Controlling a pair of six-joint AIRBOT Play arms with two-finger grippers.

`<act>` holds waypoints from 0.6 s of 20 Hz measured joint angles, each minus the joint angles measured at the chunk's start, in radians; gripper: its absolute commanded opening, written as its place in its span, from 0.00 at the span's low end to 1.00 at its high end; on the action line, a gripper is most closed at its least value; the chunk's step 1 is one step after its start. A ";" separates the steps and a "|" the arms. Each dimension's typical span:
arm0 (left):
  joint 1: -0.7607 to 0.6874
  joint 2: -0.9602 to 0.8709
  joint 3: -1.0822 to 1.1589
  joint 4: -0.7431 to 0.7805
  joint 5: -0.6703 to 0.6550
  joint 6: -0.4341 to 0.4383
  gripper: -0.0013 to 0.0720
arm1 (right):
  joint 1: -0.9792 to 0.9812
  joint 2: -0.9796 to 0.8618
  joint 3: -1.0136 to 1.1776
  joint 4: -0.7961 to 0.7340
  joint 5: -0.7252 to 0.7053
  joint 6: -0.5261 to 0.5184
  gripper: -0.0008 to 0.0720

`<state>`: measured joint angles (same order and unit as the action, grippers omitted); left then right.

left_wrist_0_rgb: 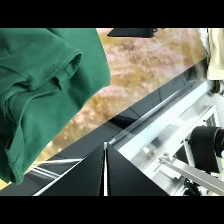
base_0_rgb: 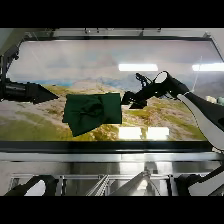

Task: Fold the shirts.

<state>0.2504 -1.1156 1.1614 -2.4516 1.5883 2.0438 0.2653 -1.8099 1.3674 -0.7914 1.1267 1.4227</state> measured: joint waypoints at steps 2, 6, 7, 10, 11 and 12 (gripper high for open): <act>-0.008 0.000 0.000 -0.003 0.000 0.000 0.04 | 0.026 -0.024 -0.002 0.026 -0.003 0.006 0.97; -0.016 0.000 0.000 -0.005 0.002 0.000 0.04 | 0.082 -0.094 -0.004 0.187 -0.034 -0.052 0.44; -0.016 0.000 0.000 -0.005 0.002 0.000 0.04 | 0.091 -0.111 -0.006 0.225 -0.044 -0.078 0.21; -0.016 0.001 0.000 -0.005 0.010 0.001 0.04 | 0.102 -0.126 -0.006 0.350 -0.055 -0.163 0.04; -0.016 0.001 0.000 -0.005 0.009 0.001 0.04 | 0.098 -0.115 -0.003 0.380 -0.054 -0.184 0.04; -0.016 0.001 0.000 -0.005 0.009 0.001 0.04 | 0.088 -0.091 0.004 0.404 -0.051 -0.200 0.04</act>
<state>0.2340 -1.1149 1.1614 -2.4565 1.5974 2.0445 0.3534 -1.9007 1.3712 -0.3878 1.0756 1.2232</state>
